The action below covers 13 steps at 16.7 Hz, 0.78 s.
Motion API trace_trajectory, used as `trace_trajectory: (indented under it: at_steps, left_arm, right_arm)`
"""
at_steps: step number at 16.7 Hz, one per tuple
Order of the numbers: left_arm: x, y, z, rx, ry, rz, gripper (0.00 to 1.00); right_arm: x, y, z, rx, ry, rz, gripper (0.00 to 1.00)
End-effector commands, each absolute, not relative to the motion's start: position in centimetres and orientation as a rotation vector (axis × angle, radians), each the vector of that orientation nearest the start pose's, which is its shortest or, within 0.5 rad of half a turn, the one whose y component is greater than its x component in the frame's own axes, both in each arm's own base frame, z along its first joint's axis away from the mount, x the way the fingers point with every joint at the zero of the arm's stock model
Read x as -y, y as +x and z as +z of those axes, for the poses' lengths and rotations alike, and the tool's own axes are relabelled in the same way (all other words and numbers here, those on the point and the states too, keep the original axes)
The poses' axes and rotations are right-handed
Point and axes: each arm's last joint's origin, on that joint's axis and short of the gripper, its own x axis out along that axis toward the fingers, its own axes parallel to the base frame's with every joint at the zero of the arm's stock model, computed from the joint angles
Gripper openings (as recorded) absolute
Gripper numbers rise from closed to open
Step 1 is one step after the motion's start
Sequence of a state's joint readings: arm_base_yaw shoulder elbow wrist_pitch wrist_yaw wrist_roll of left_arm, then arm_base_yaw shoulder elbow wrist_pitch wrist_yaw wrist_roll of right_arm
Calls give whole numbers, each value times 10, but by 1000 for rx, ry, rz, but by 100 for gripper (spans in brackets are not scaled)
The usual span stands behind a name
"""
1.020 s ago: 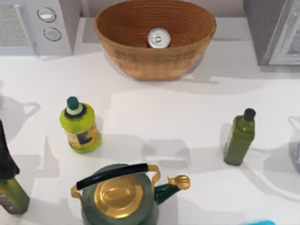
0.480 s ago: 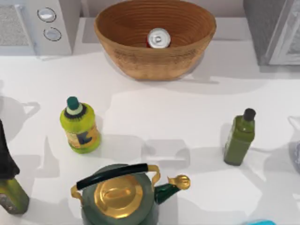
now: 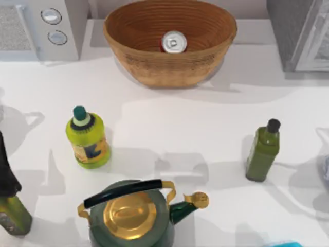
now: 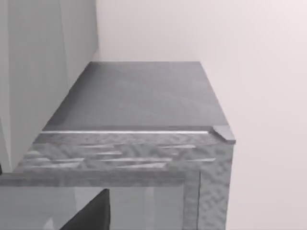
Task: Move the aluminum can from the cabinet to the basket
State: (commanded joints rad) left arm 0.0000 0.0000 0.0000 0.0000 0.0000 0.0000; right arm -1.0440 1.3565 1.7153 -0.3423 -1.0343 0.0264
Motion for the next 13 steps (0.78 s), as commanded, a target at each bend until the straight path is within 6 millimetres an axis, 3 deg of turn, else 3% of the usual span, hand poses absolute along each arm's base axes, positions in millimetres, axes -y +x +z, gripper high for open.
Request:
trace_trajectory:
  at_steps: [2, 8, 13]
  left_arm:
    - [1, 106, 160, 0, 0, 0, 100]
    - [1, 106, 160, 0, 0, 0, 100]
    - [1, 106, 160, 0, 0, 0, 100]
  right_arm:
    - [202, 155, 510, -2, -1, 3, 100]
    - [202, 155, 511, -1, -3, 0, 100]
    - [182, 180, 517, 13, -23, 0, 100]
